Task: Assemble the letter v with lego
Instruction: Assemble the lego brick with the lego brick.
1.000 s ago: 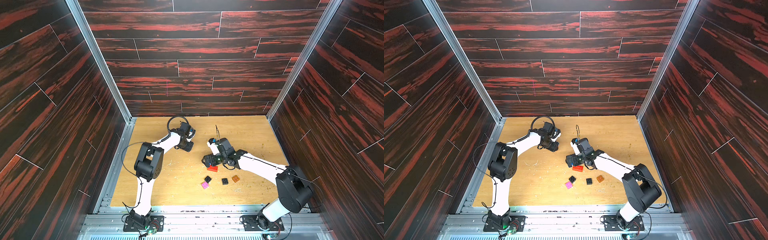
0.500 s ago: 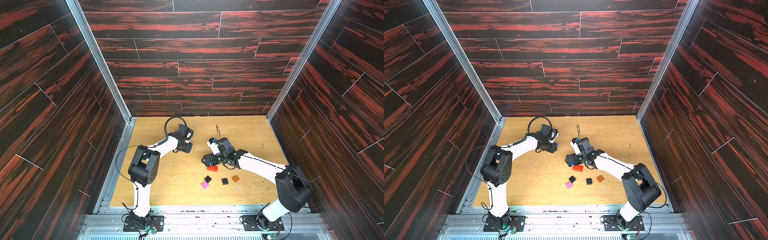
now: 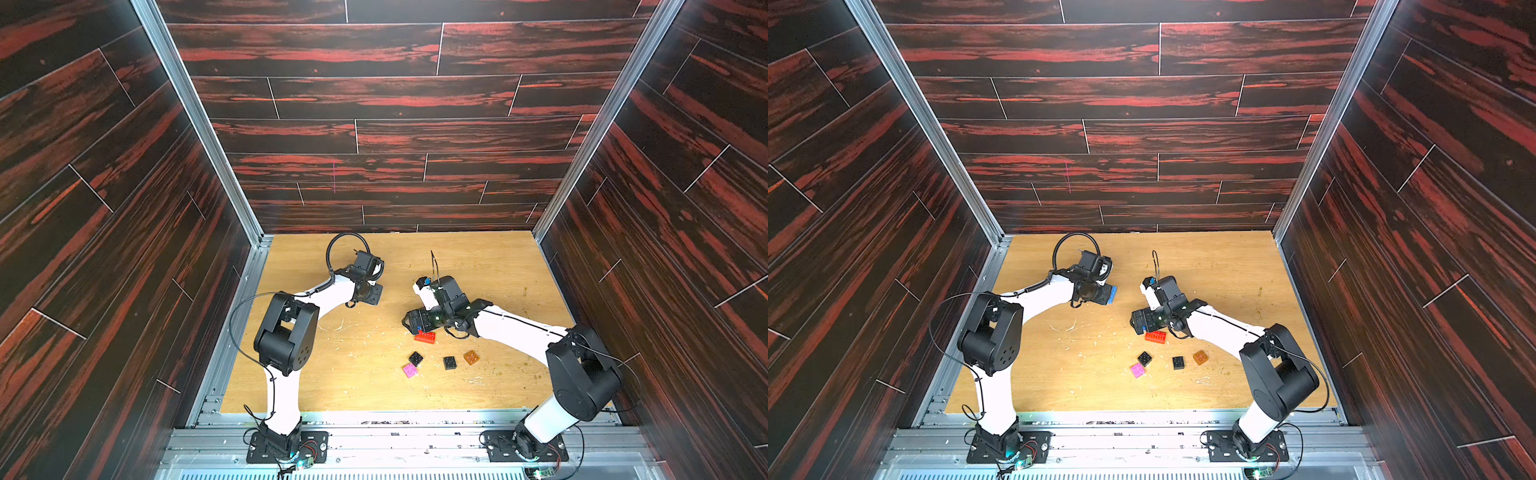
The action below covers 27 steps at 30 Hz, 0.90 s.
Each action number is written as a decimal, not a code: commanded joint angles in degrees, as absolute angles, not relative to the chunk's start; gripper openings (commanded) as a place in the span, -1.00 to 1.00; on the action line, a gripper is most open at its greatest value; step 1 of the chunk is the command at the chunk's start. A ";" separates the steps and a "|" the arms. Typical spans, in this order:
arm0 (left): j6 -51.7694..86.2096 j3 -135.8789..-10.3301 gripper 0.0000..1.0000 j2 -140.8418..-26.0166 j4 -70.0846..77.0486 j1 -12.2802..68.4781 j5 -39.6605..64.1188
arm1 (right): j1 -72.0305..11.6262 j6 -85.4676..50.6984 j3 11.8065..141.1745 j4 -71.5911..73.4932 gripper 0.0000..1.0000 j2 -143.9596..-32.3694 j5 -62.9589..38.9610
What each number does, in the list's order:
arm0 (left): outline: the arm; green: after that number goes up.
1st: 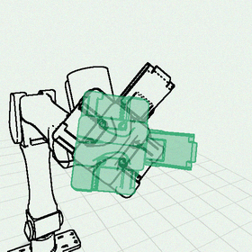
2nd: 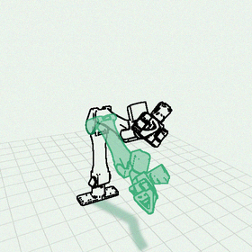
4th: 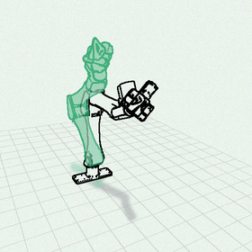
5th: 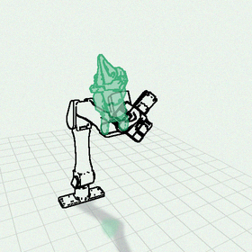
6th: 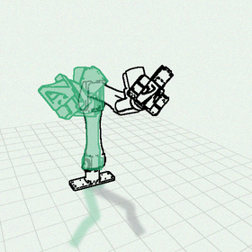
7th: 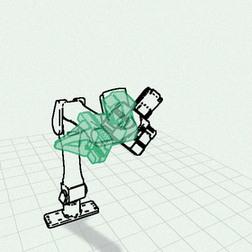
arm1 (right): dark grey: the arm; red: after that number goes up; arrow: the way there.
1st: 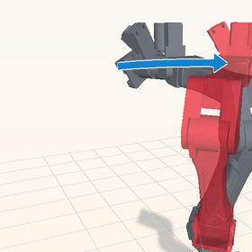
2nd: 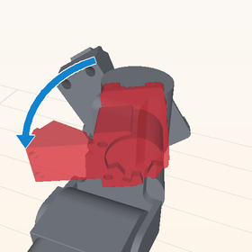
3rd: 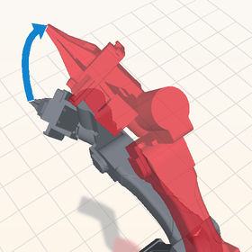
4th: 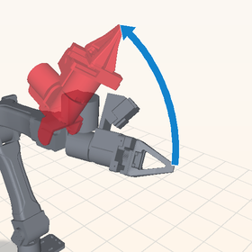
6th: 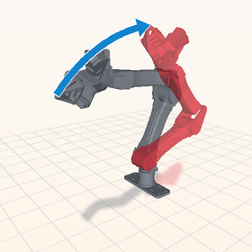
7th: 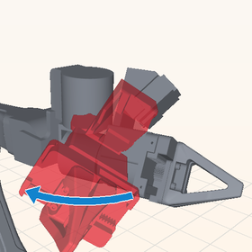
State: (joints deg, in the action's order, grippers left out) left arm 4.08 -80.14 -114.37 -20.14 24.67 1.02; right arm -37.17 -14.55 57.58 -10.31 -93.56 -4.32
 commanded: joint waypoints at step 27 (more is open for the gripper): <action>6.18 -78.17 -0.44 -115.12 -19.84 26.21 -2.64 | -36.97 -15.01 58.35 -10.11 0.97 -94.54 -5.45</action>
State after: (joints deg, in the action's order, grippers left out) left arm 5.61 -78.52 -114.39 -19.44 26.15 -1.58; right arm -37.15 -14.55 57.58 -10.20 -93.60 -4.93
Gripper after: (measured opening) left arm 0.360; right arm 0.984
